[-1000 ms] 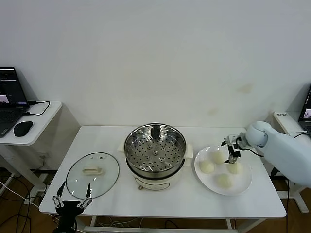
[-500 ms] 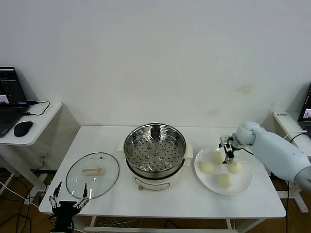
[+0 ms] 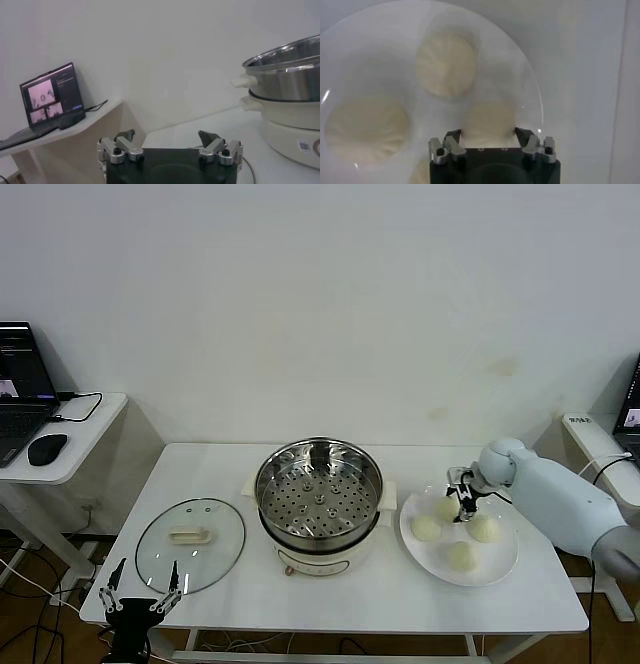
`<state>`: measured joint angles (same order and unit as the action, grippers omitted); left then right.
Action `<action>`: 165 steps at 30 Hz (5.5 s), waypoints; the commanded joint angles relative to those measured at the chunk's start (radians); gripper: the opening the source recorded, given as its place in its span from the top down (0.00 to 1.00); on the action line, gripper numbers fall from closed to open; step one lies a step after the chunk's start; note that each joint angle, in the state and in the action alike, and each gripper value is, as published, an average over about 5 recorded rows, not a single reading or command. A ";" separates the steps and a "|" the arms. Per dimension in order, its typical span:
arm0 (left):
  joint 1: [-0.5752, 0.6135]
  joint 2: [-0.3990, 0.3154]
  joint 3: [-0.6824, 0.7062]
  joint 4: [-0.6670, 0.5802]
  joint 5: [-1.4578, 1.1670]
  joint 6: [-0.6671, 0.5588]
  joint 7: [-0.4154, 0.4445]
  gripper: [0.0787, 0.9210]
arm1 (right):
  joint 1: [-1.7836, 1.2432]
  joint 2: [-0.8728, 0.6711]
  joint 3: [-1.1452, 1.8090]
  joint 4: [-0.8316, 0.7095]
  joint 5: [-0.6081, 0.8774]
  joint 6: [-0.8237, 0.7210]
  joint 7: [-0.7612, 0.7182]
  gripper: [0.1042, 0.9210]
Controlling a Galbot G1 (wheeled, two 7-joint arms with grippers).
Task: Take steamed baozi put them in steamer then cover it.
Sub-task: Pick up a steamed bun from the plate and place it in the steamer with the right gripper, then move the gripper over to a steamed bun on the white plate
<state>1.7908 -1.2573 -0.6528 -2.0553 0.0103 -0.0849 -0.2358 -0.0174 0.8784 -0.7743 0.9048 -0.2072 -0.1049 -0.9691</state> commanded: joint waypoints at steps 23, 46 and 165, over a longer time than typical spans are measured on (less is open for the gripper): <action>-0.022 0.043 0.019 -0.006 -0.069 0.002 0.011 0.12 | 0.478 -0.206 -0.289 0.355 0.344 -0.030 -0.030 0.38; -0.063 0.057 0.001 0.012 -0.103 0.006 0.018 0.12 | 0.678 0.291 -0.565 0.335 0.432 0.208 0.116 0.36; -0.044 0.058 -0.075 -0.018 -0.118 0.025 0.021 0.12 | 0.007 -0.067 -0.156 0.287 0.139 -0.153 0.050 0.21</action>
<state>1.7468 -1.1991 -0.7283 -2.0737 -0.1074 -0.0594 -0.2140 0.0171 0.7885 -0.9517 1.2185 -0.0539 -0.2565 -0.9234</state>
